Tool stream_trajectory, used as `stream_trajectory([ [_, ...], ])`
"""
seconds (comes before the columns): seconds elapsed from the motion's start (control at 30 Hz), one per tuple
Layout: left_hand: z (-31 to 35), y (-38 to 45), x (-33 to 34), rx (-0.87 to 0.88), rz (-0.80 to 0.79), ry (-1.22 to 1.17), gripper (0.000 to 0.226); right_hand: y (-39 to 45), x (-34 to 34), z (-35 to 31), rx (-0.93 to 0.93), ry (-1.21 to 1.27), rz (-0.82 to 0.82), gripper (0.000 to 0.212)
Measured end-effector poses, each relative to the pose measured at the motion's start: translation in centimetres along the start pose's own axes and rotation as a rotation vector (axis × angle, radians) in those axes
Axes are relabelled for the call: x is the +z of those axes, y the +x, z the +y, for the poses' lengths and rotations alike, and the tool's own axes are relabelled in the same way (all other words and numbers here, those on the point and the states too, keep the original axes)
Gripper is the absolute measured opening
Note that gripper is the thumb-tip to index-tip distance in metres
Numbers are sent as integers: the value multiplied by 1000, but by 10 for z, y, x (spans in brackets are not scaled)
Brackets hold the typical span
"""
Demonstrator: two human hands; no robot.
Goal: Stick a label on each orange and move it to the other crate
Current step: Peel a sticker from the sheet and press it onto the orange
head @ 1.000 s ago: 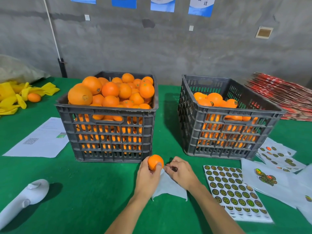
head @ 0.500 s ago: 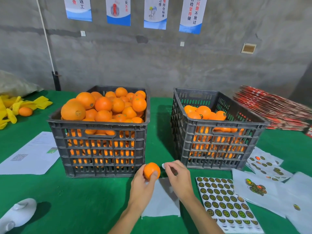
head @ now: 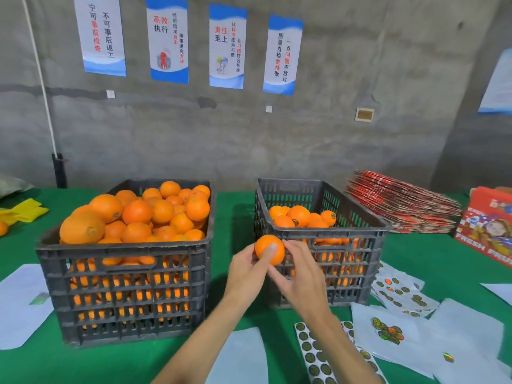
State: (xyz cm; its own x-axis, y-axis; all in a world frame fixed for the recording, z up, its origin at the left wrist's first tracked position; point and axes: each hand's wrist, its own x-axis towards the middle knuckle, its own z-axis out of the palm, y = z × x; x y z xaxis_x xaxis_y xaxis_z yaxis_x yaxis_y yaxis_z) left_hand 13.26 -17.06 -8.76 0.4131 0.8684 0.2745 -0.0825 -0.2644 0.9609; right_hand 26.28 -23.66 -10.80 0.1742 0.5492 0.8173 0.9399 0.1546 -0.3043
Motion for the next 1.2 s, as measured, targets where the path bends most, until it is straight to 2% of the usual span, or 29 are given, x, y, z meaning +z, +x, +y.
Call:
stream_trajectory([
  [0.13, 36, 25, 18, 44, -69, -10, 20, 41, -18, 21, -12, -141, 67, 59],
  [0.23, 54, 38, 15, 97, -50, 99, 39, 69, -29, 45, 97, -235, 92, 59],
  [0.37, 62, 41, -17, 140, 15, 269, 31, 94, -34, 81, 280, -344, 52, 58],
  [0.47, 63, 43, -52, 175, 93, 301, 25, 102, -24, 94, 432, -391, -21, 37],
  [0.53, 65, 45, -75, 199, 152, 307, 20, 103, -13, 88, 455, -411, -30, 28],
  [0.63, 65, 48, -111, 253, 236, 419, 21, 99, 6, 63, 314, -324, -10, 27],
  [0.77, 65, 55, -162, 321, 379, 844, 33, 87, 39, 21, 39, -210, 36, 20],
  [0.83, 66, 58, -191, 258, 481, 1092, 46, 78, 58, 1, -68, -171, 18, 21],
  [0.9, 65, 61, -219, 107, 572, 1252, 61, 66, 77, -17, -121, -127, -23, 22],
  [0.97, 65, 65, -244, -58, 608, 1253, 67, 55, 94, -32, -156, -89, -47, 24],
  [1.03, 63, 70, -262, -151, 592, 1211, 65, 47, 106, -45, -159, -78, -83, 26],
  [1.2, 56, 75, -279, -189, 531, 1322, 70, 31, 117, -63, -76, -22, -161, 30],
])
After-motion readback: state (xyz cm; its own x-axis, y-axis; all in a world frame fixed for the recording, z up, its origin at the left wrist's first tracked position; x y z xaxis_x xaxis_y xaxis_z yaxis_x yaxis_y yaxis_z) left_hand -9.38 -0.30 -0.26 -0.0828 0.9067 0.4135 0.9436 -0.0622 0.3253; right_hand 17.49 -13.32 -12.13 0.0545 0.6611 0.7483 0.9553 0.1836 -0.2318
